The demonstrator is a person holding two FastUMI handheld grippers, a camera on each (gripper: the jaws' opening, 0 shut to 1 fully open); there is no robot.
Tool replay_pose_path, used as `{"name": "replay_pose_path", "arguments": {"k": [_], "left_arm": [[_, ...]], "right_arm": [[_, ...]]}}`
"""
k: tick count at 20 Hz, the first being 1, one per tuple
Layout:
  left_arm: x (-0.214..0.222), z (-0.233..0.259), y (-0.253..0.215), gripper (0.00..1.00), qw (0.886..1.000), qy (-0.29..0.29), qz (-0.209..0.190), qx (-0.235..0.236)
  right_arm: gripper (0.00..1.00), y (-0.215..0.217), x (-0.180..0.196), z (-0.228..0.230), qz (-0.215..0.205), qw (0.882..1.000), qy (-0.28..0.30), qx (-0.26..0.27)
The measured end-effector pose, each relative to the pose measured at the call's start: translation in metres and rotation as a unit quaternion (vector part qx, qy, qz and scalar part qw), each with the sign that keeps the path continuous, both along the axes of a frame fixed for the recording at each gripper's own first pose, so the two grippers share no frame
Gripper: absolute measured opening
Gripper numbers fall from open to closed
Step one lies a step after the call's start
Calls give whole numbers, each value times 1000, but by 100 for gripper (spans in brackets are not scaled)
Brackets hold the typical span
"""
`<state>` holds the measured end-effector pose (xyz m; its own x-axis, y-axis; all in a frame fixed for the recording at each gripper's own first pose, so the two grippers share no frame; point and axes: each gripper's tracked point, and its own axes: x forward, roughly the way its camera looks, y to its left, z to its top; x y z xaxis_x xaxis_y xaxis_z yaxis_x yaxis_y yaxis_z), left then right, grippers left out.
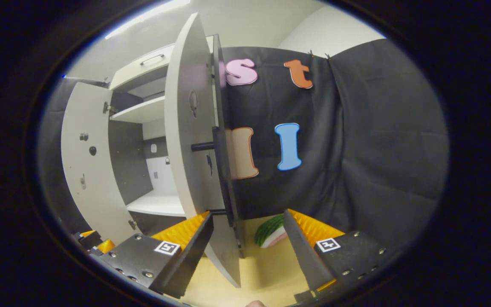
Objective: Grasp the bottle in the cabinet with the left hand and place it on the coaster, then close the right door with the right hand and the left door with the left hand.
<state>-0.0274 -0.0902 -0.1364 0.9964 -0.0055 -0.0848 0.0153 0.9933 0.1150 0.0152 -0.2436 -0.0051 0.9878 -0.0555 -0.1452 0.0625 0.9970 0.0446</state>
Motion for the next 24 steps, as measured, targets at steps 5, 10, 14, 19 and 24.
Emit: {"name": "replay_pose_path", "arguments": {"k": [5, 10, 14, 19, 24], "left_arm": [[-8, -1, 25, 90, 1000, 5, 16, 12], [-12, -6, 36, 90, 1000, 15, 25, 3], [-11, -3, 43, 90, 1000, 11, 26, 1], [-12, -3, 60, 90, 999, 13, 40, -7], [-9, -5, 88, 90, 998, 15, 65, -11]], "right_arm": [[98, 13, 5, -1, 24, 1000, -2, -6], [97, 38, 9, -2, 57, 998, -3, -18], [100, 67, 14, -5, 84, 996, -3, -13], [97, 98, 29, -9, 107, 994, -6, -17], [97, 128, 45, -14, 123, 992, -7, -3]]}}
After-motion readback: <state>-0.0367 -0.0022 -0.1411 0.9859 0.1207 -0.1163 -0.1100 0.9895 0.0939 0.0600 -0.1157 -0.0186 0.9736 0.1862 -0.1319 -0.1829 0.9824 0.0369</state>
